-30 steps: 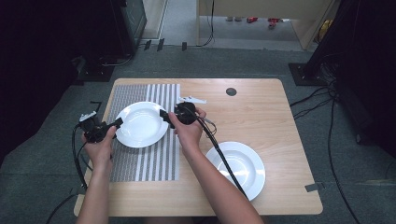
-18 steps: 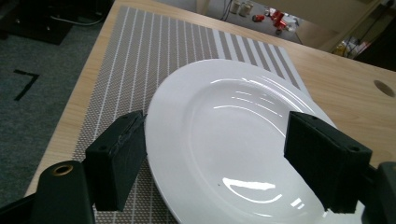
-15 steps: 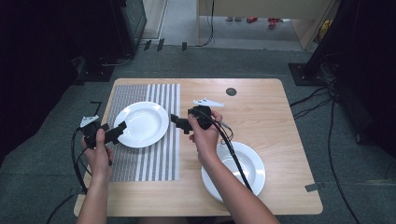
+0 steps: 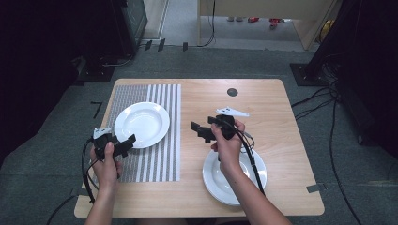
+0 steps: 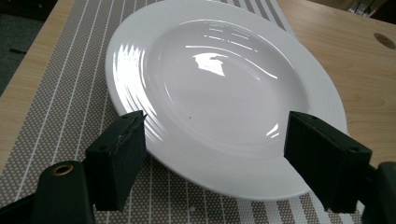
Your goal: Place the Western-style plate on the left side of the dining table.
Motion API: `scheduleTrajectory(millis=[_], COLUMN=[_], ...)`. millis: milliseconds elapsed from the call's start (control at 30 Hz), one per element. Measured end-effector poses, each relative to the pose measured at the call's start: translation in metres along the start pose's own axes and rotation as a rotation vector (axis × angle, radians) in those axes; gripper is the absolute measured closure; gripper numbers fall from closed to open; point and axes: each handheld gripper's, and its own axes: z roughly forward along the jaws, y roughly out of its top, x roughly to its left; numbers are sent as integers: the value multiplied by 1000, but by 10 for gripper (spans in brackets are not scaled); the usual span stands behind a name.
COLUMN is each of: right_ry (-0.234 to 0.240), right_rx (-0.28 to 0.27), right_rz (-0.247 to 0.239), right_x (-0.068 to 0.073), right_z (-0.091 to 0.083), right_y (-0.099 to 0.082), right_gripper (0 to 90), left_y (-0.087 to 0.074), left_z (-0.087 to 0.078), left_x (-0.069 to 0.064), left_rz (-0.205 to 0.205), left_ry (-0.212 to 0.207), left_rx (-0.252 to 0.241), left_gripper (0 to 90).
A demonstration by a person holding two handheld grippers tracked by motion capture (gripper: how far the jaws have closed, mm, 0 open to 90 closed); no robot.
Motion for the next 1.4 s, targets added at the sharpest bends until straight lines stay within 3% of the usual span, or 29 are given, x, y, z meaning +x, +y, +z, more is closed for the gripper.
scheduleTrajectory(millis=[233,633,1067,1400], right_ry=[-15,-63,-113,-149], right_rx=[-2,-30,-54,-51], right_rz=[14,15,21,35], right_x=[-19,-49,-76,-93], right_z=[-20,-60,-96,-116], right_y=[-12,-26,-36,-48], right_gripper=[197,196,196,196], left_y=[-13,-40,-64,-73], left_z=[-10,-23,-39,-49], left_x=[-2,-3,8,22], left_rz=[12,71,72,77], left_ry=[33,77,91,115], left_rx=[-18,-24,-14,0], left_gripper=[214,210,204,203])
